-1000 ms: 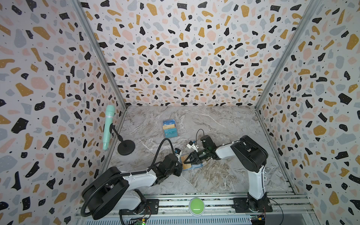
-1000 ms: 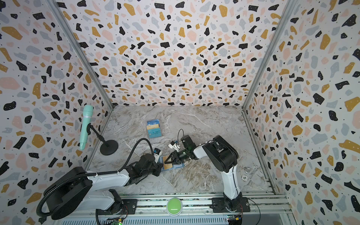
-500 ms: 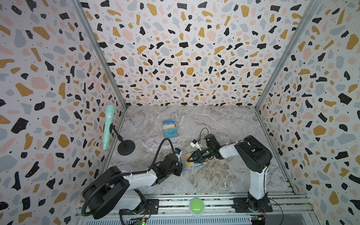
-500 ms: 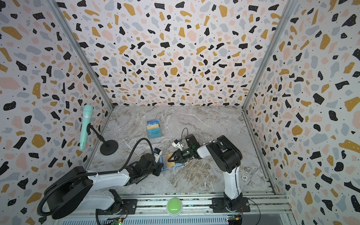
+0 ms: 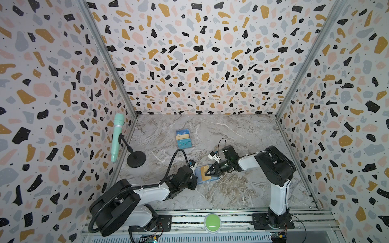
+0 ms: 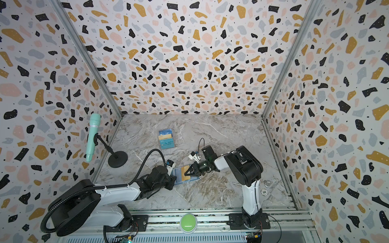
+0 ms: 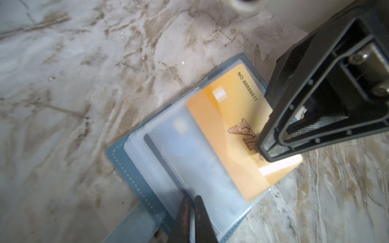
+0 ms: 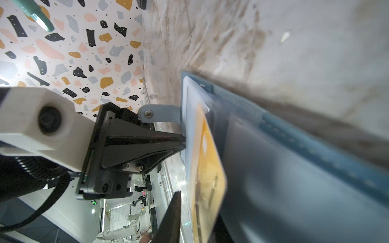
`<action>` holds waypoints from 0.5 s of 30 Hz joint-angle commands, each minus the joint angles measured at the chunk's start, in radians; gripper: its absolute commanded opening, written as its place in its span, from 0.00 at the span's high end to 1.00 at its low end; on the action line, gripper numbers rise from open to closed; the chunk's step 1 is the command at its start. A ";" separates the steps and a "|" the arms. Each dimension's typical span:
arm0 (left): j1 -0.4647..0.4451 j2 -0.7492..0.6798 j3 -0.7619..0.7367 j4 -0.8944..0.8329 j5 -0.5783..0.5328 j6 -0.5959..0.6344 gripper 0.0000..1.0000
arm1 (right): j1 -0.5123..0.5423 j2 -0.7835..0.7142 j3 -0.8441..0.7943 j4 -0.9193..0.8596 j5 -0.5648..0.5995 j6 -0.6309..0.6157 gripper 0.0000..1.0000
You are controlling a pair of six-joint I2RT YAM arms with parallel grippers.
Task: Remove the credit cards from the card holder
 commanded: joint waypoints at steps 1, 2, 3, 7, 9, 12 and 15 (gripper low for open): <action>0.006 0.033 -0.002 -0.083 -0.015 0.001 0.90 | -0.003 -0.059 0.033 -0.080 0.030 -0.062 0.82; 0.006 0.034 -0.003 -0.082 -0.015 0.001 0.90 | -0.003 -0.062 0.031 -0.081 0.031 -0.064 0.84; 0.007 0.033 -0.002 -0.082 -0.015 0.000 0.90 | -0.003 -0.065 0.029 -0.082 0.032 -0.064 0.85; 0.006 0.035 -0.002 -0.080 -0.014 -0.001 0.90 | -0.005 -0.076 0.026 -0.085 0.035 -0.062 0.91; 0.007 0.035 -0.003 -0.080 -0.014 0.000 0.90 | -0.005 -0.080 0.025 -0.089 0.039 -0.064 0.93; 0.007 0.035 -0.003 -0.079 -0.014 0.000 0.90 | -0.011 -0.088 0.024 -0.109 0.046 -0.073 0.95; 0.006 0.034 -0.002 -0.079 -0.014 -0.001 0.90 | -0.019 -0.094 0.026 -0.147 0.056 -0.096 0.98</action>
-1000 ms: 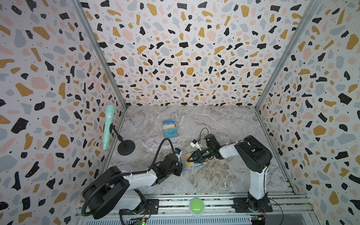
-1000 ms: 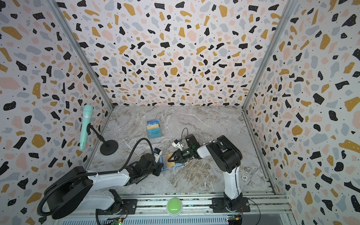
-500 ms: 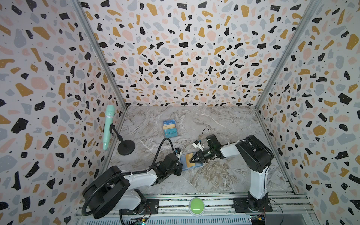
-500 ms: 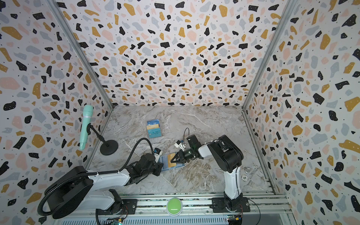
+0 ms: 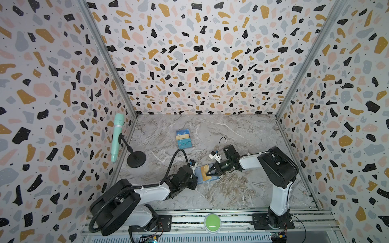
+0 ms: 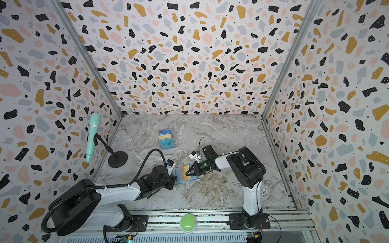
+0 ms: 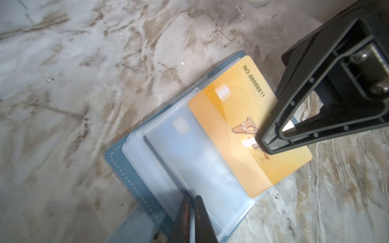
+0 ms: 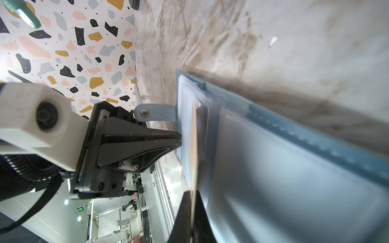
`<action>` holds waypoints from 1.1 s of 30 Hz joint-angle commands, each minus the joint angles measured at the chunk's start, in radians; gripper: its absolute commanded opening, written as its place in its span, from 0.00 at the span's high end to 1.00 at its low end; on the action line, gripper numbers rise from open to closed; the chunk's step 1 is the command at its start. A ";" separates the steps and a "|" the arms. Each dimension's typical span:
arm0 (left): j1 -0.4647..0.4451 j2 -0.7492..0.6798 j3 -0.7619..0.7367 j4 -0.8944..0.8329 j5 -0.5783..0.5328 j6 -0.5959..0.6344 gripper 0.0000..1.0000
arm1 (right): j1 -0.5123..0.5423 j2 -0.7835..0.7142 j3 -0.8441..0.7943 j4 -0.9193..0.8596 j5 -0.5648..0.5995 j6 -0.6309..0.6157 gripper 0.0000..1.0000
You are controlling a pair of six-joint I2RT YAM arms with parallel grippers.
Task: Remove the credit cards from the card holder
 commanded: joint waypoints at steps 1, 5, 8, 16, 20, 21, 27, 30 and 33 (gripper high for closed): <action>0.007 0.028 -0.008 -0.076 -0.013 -0.001 0.90 | -0.012 -0.053 0.020 -0.070 0.009 -0.047 0.98; 0.007 0.024 -0.010 -0.075 -0.014 -0.001 0.90 | -0.028 -0.069 0.025 -0.109 0.014 -0.072 0.99; 0.007 0.024 -0.011 -0.075 -0.016 -0.001 0.90 | -0.037 -0.077 0.038 -0.151 0.022 -0.097 0.99; 0.007 0.013 -0.010 -0.073 -0.023 -0.004 0.84 | -0.044 -0.089 0.092 -0.284 0.085 -0.184 0.99; 0.007 -0.029 -0.010 -0.053 0.025 -0.002 0.76 | -0.054 -0.124 0.135 -0.395 0.131 -0.261 1.00; 0.007 -0.047 -0.005 -0.068 0.021 0.001 0.73 | -0.056 -0.138 0.150 -0.430 0.151 -0.286 1.00; 0.022 -0.151 0.069 -0.216 -0.047 0.028 0.64 | -0.058 -0.211 0.232 -0.623 0.318 -0.415 1.00; 0.030 -0.197 0.124 -0.265 -0.047 0.063 0.57 | -0.057 -0.259 0.240 -0.663 0.349 -0.468 1.00; 0.040 -0.224 0.183 -0.292 0.002 0.119 0.51 | -0.057 -0.308 0.241 -0.700 0.368 -0.514 1.00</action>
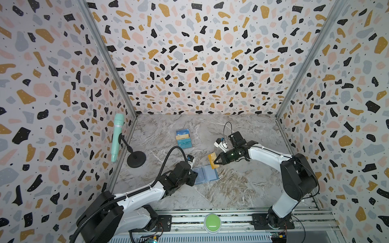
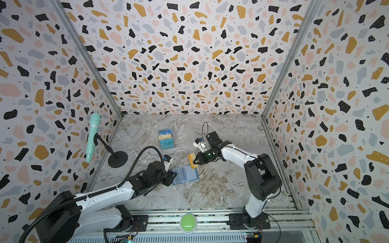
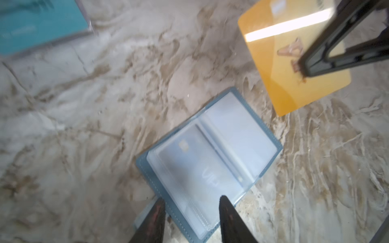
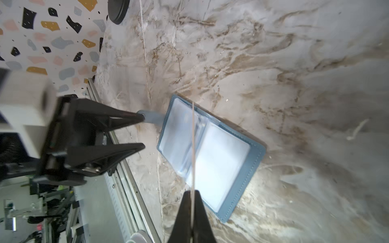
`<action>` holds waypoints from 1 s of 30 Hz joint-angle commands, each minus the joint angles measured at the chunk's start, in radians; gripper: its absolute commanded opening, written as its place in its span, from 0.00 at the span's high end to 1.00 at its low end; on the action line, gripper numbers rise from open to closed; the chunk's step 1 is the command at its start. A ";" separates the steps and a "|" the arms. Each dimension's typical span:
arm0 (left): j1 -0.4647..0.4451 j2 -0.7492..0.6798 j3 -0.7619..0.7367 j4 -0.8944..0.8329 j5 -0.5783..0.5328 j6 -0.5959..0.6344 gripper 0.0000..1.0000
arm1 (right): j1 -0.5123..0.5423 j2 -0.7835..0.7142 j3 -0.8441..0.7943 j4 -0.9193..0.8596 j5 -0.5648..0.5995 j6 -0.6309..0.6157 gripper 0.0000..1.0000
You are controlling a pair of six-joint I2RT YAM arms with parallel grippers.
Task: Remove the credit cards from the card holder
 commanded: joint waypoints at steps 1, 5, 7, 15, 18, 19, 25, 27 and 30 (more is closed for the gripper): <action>0.018 -0.036 0.076 -0.038 0.055 0.080 0.49 | 0.000 -0.071 0.015 -0.114 0.064 -0.103 1.00; 0.045 -0.039 0.168 -0.053 0.200 0.143 0.46 | 0.004 -0.146 -0.012 -0.110 0.095 -0.137 1.00; 0.071 -0.022 0.232 -0.094 0.290 0.209 0.45 | 0.008 -0.193 -0.034 -0.093 0.082 -0.157 1.00; 0.182 0.183 0.527 -0.352 0.773 0.511 0.51 | 0.074 -0.326 -0.089 -0.043 -0.028 -0.283 1.00; 0.183 0.249 0.610 -0.493 0.889 0.646 0.57 | 0.089 -0.343 -0.093 -0.037 -0.069 -0.309 1.00; 0.183 0.258 0.626 -0.524 0.908 0.677 0.58 | 0.090 -0.345 -0.094 -0.033 -0.080 -0.312 1.00; 0.183 0.231 0.611 -0.569 0.986 0.746 0.62 | 0.094 -0.345 -0.091 -0.044 -0.126 -0.352 1.00; 0.183 0.214 0.594 -0.562 0.996 0.748 0.66 | 0.096 -0.344 -0.089 -0.042 -0.135 -0.358 1.00; 0.184 0.189 0.567 -0.517 1.009 0.716 0.68 | 0.104 -0.333 -0.088 -0.049 -0.158 -0.373 1.00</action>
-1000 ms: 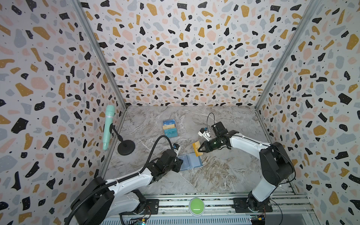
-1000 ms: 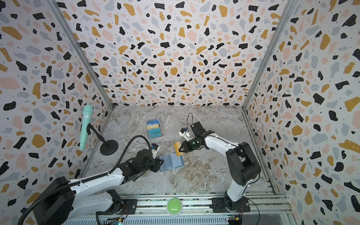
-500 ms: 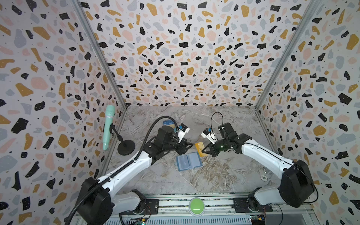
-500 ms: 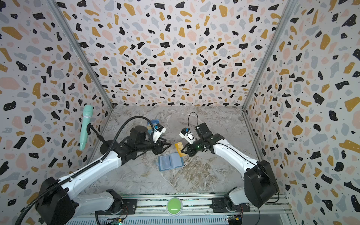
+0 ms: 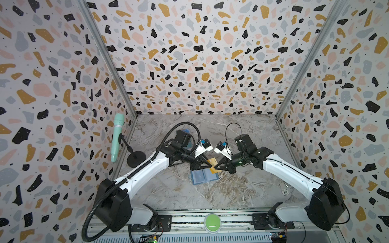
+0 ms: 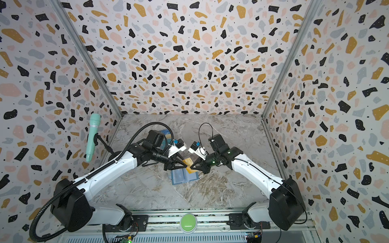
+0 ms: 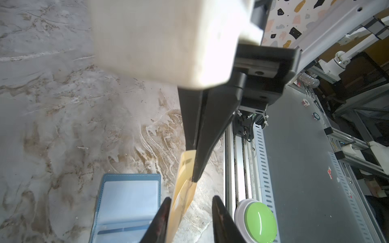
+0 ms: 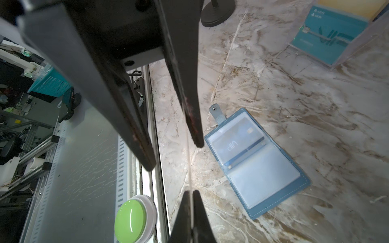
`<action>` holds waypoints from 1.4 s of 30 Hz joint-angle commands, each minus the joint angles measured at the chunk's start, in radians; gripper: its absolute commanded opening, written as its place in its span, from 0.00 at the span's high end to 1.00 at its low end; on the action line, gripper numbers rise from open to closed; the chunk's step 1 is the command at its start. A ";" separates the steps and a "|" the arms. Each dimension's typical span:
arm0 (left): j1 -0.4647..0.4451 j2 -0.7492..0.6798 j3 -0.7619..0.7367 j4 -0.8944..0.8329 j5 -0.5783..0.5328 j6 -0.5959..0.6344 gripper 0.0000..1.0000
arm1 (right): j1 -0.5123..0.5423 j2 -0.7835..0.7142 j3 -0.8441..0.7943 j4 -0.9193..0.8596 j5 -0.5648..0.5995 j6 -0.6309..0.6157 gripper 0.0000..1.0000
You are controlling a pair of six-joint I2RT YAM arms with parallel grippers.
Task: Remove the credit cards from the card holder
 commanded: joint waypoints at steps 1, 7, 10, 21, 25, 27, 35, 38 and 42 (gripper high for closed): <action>-0.002 -0.041 -0.032 0.029 0.076 -0.003 0.68 | 0.016 -0.004 0.006 -0.016 -0.038 -0.042 1.00; -0.002 -0.054 -0.042 0.035 0.091 -0.005 0.75 | 0.045 0.002 0.009 -0.035 -0.029 -0.071 1.00; -0.002 -0.056 -0.044 0.023 0.088 0.003 0.77 | 0.050 0.000 0.011 -0.038 -0.015 -0.075 1.00; 0.007 -0.059 -0.058 0.036 0.086 -0.003 1.00 | 0.055 -0.010 0.020 -0.024 0.068 -0.050 0.88; 0.025 -0.073 -0.075 0.121 0.103 -0.084 1.00 | 0.027 -0.033 0.003 0.006 0.108 0.022 0.45; 0.033 -0.093 -0.093 0.222 0.106 -0.179 1.00 | -0.022 -0.074 -0.052 0.077 0.048 0.069 0.30; 0.041 -0.206 -0.240 0.758 -0.103 -0.641 1.00 | -0.107 -0.280 -0.382 0.718 -0.110 0.468 0.24; 0.041 -0.234 -0.321 0.997 -0.174 -0.812 1.00 | -0.107 -0.299 -0.486 1.008 -0.097 0.622 0.29; 0.041 -0.239 -0.419 1.255 -0.236 -0.994 1.00 | -0.106 -0.265 -0.532 1.204 -0.070 0.705 0.46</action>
